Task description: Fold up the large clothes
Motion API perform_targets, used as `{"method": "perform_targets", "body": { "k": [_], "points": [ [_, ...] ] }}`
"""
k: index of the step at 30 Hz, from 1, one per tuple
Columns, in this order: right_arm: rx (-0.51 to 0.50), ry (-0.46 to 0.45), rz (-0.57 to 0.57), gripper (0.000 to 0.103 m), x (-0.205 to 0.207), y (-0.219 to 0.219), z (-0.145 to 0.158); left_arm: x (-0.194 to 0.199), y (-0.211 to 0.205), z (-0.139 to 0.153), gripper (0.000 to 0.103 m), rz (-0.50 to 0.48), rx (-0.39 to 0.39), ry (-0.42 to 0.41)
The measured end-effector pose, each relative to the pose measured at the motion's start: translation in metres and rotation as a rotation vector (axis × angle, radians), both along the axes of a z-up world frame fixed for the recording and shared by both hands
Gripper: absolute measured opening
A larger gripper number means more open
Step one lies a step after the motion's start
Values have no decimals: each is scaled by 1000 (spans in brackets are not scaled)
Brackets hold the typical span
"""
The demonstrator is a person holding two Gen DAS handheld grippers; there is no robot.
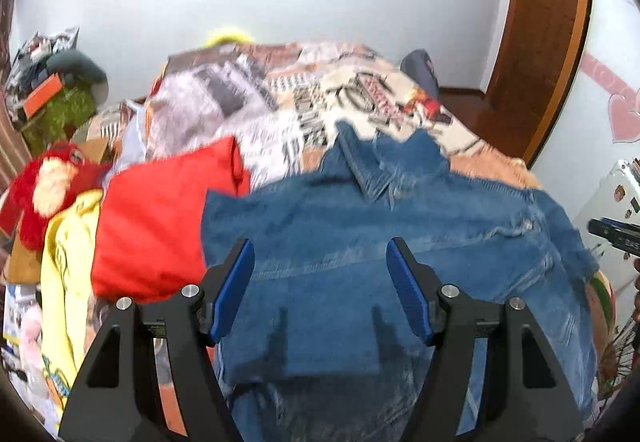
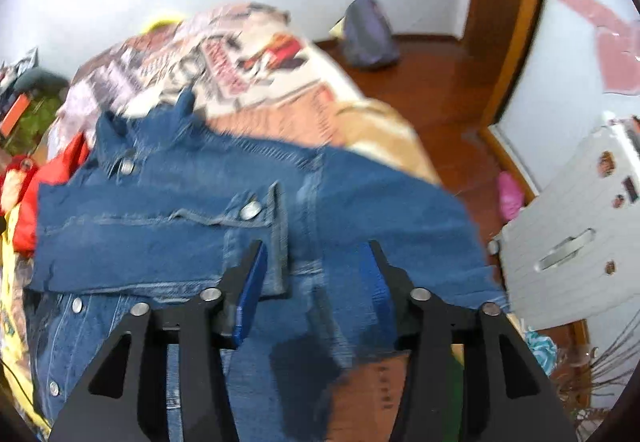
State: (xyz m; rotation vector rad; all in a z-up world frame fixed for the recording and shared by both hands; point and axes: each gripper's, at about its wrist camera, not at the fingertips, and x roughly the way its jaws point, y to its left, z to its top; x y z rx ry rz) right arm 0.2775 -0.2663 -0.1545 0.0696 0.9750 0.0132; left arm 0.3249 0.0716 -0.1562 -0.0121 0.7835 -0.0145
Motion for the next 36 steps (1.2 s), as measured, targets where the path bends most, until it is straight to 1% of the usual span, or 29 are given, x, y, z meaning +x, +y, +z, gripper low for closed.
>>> {"method": "perform_targets", "body": {
  "k": [3, 6, 8, 11, 15, 18, 20, 22, 24, 29, 30, 31, 33, 34, 36],
  "points": [
    [17, -42, -61, 55, -8, -23, 12, 10, -13, 6, 68, -20, 10, -27],
    [31, -36, -116, 55, -12, -41, 10, 21, -29, 2, 68, -45, 9, -18],
    [41, -11, -163, 55, -15, -57, 1, 26, -36, -3, 68, -56, 1, 0],
    [91, 48, -228, 55, -20, -78, -19, 34, -49, -19, 68, -74, -20, 55],
    [211, 150, -321, 55, -27, -105, -58, 39, -61, -39, 68, -88, -29, 119],
    [291, 190, -372, 56, -31, -119, -78, 40, -67, -52, 68, -99, -37, 165],
    [337, 180, -393, 56, -32, -125, -81, 39, -70, -58, 68, -110, -33, 184],
    [359, 181, -410, 56, -26, -129, -83, 38, -72, -63, 68, -114, -14, 195],
    [387, 184, -428, 58, -19, -134, -88, 37, -74, -64, 68, -113, 7, 193],
    [425, 182, -487, 58, -3, -145, -102, 34, -74, -62, 68, -112, 23, 179],
    [419, 176, -501, 56, 0, -145, -103, 34, -74, -60, 68, -112, 25, 177],
    [411, 172, -507, 56, 1, -145, -102, 34, -73, -59, 68, -110, 26, 173],
    [367, 166, -514, 48, 4, -141, -98, 33, -72, -55, 68, -109, 27, 163],
    [347, 162, -514, 46, 5, -140, -96, 32, -71, -53, 68, -108, 28, 158],
    [308, 147, -506, 33, 4, -136, -90, 30, -70, -49, 68, -107, 31, 145]
  ]
}}
